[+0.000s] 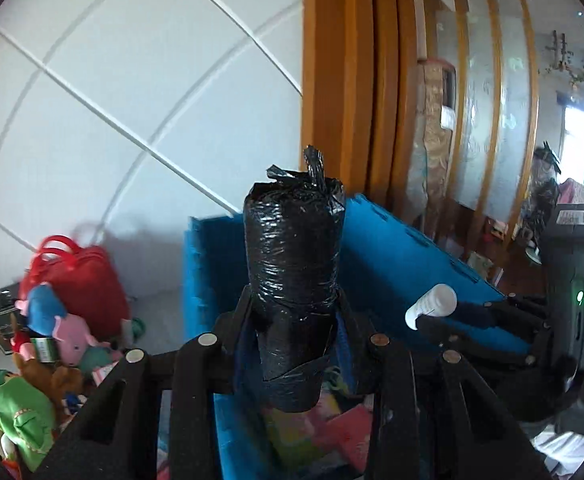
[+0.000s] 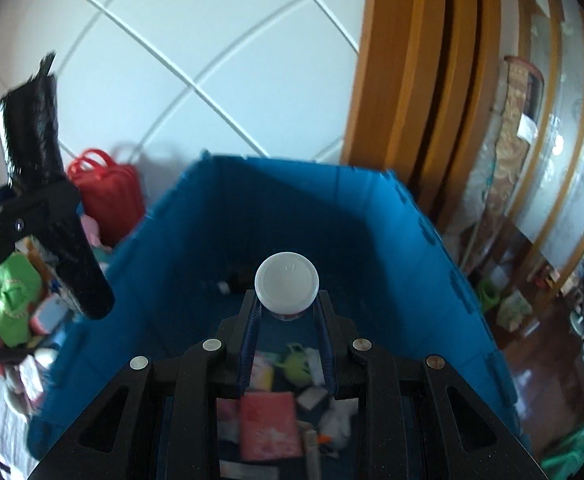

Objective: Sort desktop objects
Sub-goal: 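Lift and carry the black roll and white bottle over the blue crate, then open both tools over the crate, dropping the black roll and white bottle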

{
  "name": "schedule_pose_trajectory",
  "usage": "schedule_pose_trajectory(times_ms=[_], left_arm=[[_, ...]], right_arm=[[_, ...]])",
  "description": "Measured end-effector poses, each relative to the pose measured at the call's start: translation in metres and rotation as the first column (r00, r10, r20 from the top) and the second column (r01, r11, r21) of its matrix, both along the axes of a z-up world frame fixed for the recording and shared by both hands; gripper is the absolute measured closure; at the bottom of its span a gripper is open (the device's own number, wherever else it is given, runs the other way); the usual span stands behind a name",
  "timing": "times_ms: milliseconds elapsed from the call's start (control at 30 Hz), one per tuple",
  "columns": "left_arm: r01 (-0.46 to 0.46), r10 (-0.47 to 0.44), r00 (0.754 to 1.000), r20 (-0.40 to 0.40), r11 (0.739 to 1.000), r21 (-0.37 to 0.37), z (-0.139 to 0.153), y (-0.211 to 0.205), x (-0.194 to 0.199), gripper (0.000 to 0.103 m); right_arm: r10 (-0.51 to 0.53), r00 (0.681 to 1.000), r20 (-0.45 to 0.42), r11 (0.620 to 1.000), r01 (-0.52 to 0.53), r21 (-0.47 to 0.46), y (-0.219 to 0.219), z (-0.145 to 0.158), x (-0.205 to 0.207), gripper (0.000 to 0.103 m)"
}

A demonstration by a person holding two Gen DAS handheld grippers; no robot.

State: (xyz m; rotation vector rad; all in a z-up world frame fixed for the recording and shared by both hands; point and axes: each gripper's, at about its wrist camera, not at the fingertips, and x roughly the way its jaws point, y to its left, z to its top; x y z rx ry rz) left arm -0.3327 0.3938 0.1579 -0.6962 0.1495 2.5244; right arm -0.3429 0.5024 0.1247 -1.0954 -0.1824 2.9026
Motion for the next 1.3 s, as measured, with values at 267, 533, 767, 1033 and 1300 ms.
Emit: schedule_pose_trajectory(times_ms=[267,533,767,1033,1300], left_arm=[[0.022,0.035,0.954,0.299,0.983,-0.185,-0.07,0.1,-0.067,0.068],[0.064,0.082,0.823,0.563,0.97,-0.236,-0.145,0.108,-0.087,0.068],[0.045,0.148,0.834,0.532,0.942,-0.333,-0.151,0.119,-0.081,0.067],[0.01,0.173,0.847,0.502,0.94,-0.341,-0.149,0.103,-0.091,0.067],[-0.052,0.158,0.923,0.35,0.954,-0.295,-0.107,0.077,-0.068,0.067]], right_arm=[[-0.006,0.946,0.323,1.0,0.007,-0.003,0.048,-0.063,-0.048,0.076],[0.021,0.859,0.512,0.999,0.001,-0.043,0.061,-0.099,-0.063,0.076],[-0.012,0.858,0.514,0.998,-0.021,0.057,0.052,-0.098,-0.058,0.076],[-0.06,0.872,0.485,0.997,0.027,0.075,0.061,-0.089,-0.059,0.02],[-0.052,0.933,0.357,0.997,0.029,0.07,0.06,-0.062,-0.037,0.008]])
